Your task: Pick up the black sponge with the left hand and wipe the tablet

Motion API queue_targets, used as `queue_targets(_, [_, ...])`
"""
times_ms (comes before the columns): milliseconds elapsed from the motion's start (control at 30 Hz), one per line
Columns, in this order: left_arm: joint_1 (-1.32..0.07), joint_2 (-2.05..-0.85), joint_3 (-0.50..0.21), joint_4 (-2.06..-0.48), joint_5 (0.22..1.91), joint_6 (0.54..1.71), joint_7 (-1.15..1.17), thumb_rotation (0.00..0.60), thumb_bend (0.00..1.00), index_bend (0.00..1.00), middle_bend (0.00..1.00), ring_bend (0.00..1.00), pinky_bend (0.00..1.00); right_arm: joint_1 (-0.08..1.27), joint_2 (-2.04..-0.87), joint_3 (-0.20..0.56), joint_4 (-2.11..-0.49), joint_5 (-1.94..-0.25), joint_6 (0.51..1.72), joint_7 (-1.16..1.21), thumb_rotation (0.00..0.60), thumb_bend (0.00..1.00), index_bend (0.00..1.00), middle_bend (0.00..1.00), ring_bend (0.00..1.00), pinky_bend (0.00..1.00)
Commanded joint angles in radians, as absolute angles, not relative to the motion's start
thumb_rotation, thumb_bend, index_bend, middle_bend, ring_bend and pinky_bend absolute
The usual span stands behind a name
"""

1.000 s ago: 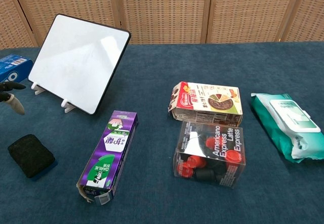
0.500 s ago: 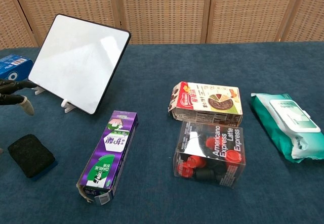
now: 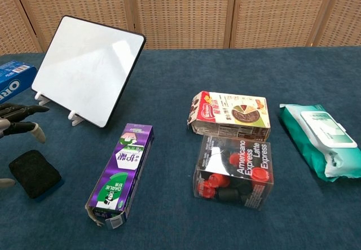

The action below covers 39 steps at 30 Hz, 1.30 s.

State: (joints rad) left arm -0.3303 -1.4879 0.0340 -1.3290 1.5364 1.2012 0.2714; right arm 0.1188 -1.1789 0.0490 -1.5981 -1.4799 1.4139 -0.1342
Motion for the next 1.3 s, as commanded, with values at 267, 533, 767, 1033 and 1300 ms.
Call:
queue_targets(267, [-0.346,-1.497,0.029,-1.335,1.528,1.18,0.272,0.6,0.16,0.31,0.0,0.0,0.0,0.119,-1.18,0.049,-1.597,-1.481,1.415,-0.133,0.6,0.05,0.02,0.0,0.0,0.0])
queue_targets(533, [-0.36,-1.491,0.027,-1.378,1.504,1.142,0.286,0.6,0.17,0.32,0.0,0.0,0.0,0.117,-1.18,0.051,-1.594,-1.484,1.422,-0.126,0.6,0.05,0.02,0.0,0.0,0.0])
queue_targets(767, [-0.368,-1.489,0.026,-1.395,1.485,1.122,0.301,0.6,0.18,0.33,0.0,0.0,0.0,0.116,-1.179,0.05,-1.595,-1.488,1.425,-0.122,0.6,0.05,0.03,0.0,0.0,0.0])
queue_targets(1033, [-0.369,-1.486,0.028,-1.408,1.463,1.108,0.298,0.6,0.21,0.36,0.0,0.0,0.0,0.113,-1.179,0.05,-1.593,-1.496,1.435,-0.115,0.6,0.05,0.02,0.0,0.0,0.0])
queue_targets(1300, [-0.369,-1.489,0.033,-1.405,1.461,1.109,0.298,0.6,0.25,0.39,0.0,0.0,0.0,0.112,-1.18,0.05,-1.593,-1.499,1.439,-0.114,0.6,0.05,0.02,0.0,0.0,0.0])
